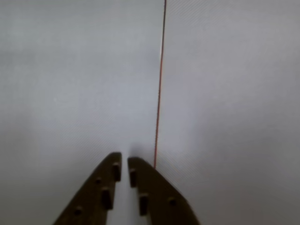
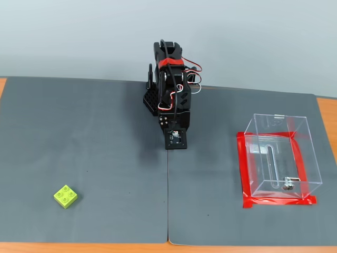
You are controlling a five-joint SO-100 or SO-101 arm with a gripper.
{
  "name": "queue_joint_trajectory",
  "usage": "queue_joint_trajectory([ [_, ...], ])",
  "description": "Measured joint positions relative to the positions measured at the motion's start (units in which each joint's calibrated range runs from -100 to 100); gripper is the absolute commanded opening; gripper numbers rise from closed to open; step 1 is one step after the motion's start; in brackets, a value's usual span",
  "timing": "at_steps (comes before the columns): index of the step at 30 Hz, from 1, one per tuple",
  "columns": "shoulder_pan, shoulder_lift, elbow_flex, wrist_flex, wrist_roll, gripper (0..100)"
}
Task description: Pick the green lego block and place it into the transparent box
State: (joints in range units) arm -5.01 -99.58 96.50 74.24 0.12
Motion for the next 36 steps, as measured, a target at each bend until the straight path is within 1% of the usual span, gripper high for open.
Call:
queue_joint_trajectory([
  [10,0.0,0.25,0.0,0.0,0.1,2],
  [14,0.0,4.5,-4.04,-2.6,0.1,2],
  [20,0.0,17.93,-13.56,-9.71,0.1,2],
  [26,2.95,33.81,-24.52,-10.93,0.1,2],
  [36,16.95,58.2,-47.69,-10.93,-0.05,2],
])
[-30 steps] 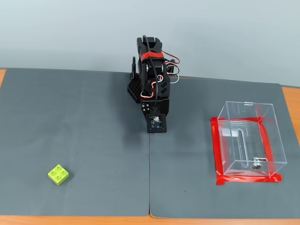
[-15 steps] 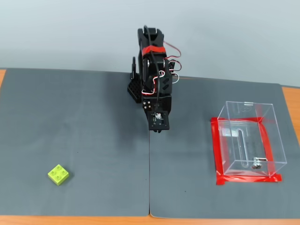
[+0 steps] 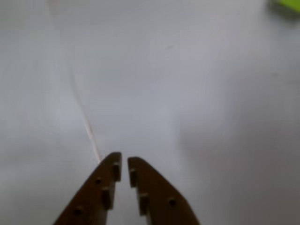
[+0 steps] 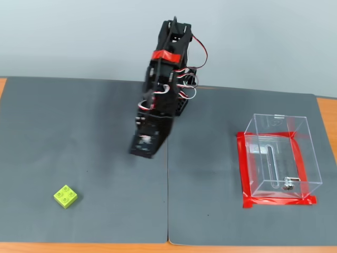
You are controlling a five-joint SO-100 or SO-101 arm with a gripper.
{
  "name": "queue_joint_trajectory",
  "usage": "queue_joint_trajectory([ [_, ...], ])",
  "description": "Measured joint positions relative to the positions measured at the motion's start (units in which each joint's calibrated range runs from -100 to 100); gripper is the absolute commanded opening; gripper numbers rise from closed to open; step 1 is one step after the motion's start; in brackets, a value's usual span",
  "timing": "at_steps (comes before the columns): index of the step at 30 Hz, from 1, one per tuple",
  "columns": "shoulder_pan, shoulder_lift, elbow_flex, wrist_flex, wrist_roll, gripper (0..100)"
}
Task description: Pick the green lego block and place it into the transparent box
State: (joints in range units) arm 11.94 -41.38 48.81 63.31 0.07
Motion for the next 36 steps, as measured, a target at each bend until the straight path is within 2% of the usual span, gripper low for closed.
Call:
queue_joint_trajectory([
  [7,8.92,14.36,-17.06,0.0,0.0,2],
  [18,17.91,40.95,-45.17,0.0,0.0,2],
  [24,20.49,50.89,-53.88,0.0,0.15,3],
  [31,20.41,56.24,-55.59,-0.87,2.1,18],
  [36,19.97,58.11,-55.59,-8.24,2.69,28],
])
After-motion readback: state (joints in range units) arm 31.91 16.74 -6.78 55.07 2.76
